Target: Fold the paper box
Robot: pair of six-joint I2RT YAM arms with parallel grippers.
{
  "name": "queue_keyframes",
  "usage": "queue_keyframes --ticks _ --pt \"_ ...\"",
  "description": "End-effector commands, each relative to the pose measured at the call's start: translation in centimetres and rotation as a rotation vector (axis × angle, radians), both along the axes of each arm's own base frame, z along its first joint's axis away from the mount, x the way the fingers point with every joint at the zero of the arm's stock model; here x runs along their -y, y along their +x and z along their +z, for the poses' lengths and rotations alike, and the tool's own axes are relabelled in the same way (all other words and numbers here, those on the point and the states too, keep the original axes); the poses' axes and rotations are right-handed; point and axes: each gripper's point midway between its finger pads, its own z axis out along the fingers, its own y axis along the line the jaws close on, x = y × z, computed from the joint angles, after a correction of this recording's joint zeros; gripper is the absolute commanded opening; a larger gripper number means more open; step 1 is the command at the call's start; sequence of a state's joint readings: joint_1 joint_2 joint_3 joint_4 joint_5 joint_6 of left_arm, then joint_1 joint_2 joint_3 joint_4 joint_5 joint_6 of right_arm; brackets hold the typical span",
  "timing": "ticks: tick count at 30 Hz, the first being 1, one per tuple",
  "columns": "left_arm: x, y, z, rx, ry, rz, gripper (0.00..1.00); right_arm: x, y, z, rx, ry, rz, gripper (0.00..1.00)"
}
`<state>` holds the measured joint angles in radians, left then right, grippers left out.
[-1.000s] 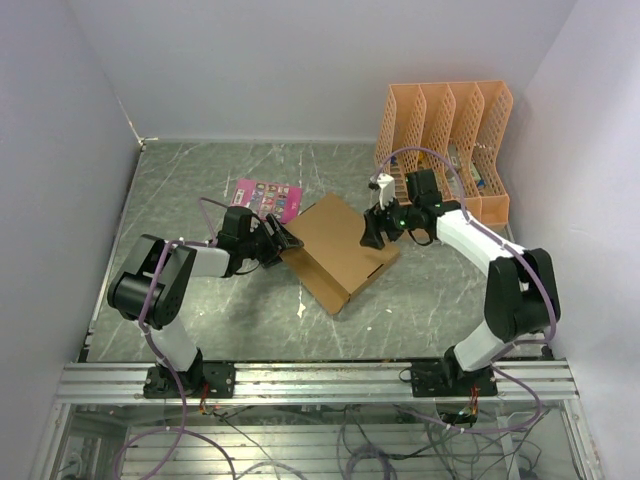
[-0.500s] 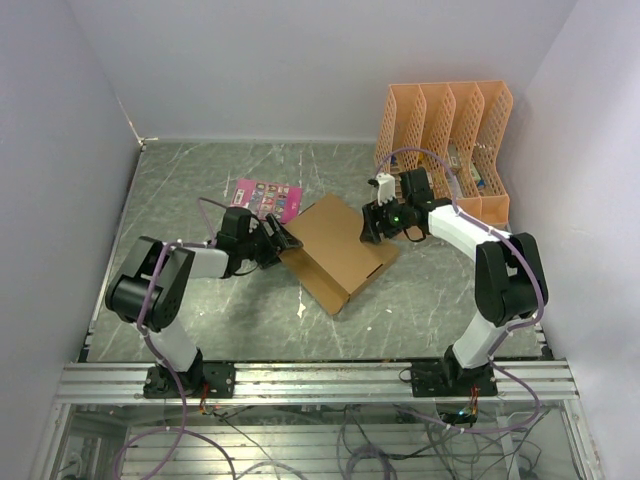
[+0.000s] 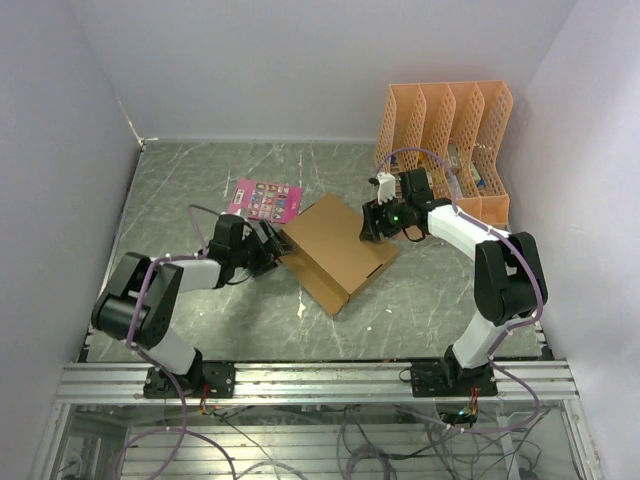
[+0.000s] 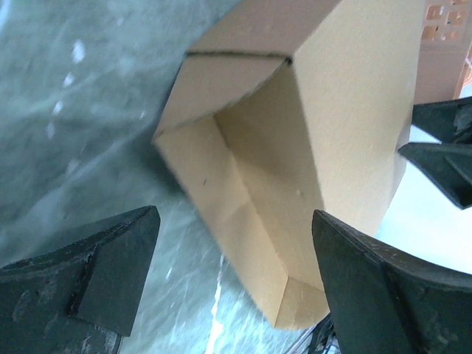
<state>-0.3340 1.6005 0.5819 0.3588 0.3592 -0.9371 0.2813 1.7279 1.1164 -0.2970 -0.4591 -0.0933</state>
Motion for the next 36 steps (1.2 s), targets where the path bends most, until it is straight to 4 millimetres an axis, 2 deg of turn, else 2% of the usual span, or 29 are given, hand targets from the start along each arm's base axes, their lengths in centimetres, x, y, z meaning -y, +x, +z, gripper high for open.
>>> queue_keyframes --ticks 1,4,7,11,13,16,19,22,25,28,33,36 --pt "-3.3 -4.5 -3.2 -0.108 0.12 0.037 0.97 -0.2 0.3 0.1 0.006 0.013 -0.006 0.6" --pt "-3.5 -5.7 -0.1 -0.001 0.099 0.014 0.97 -0.3 0.2 0.1 0.007 0.015 -0.007 0.6" --pt "-2.6 -7.0 4.1 0.169 0.121 -0.061 0.96 -0.4 0.1 0.2 0.009 0.025 -0.006 0.6" --pt "0.7 -10.0 9.9 0.496 0.148 -0.2 0.91 -0.6 0.1 0.5 0.01 0.035 -0.004 0.59" --pt "2.3 -12.3 13.0 0.712 0.108 -0.262 0.88 -0.7 0.1 0.5 0.012 0.038 -0.001 0.59" --pt "3.4 -14.8 15.1 0.984 0.068 -0.303 0.8 -0.9 0.1 0.6 0.016 0.039 0.005 0.59" --pt "4.8 -16.6 15.3 1.138 0.104 -0.378 0.77 -1.0 0.2 0.9 0.028 0.037 0.007 0.59" --pt "7.5 -17.0 13.3 1.16 0.227 -0.494 0.78 -1.0 0.3 1.3 0.04 0.039 0.006 0.59" --pt "9.9 -16.9 11.5 1.122 0.295 -0.545 0.78 -1.0 0.6 1.7 0.057 0.035 0.004 0.59" --pt "11.4 -15.6 10.6 1.037 0.323 -0.505 0.77 -1.0 0.6 2.0 0.066 0.036 0.0 0.59" --pt "13.2 -14.9 7.9 0.882 0.374 -0.507 0.74 -1.1 0.4 2.4 0.077 0.05 -0.003 0.6" --pt "14.0 -15.1 7.1 0.832 0.354 -0.509 0.73 -1.1 0.4 2.5 0.075 0.054 -0.003 0.6"
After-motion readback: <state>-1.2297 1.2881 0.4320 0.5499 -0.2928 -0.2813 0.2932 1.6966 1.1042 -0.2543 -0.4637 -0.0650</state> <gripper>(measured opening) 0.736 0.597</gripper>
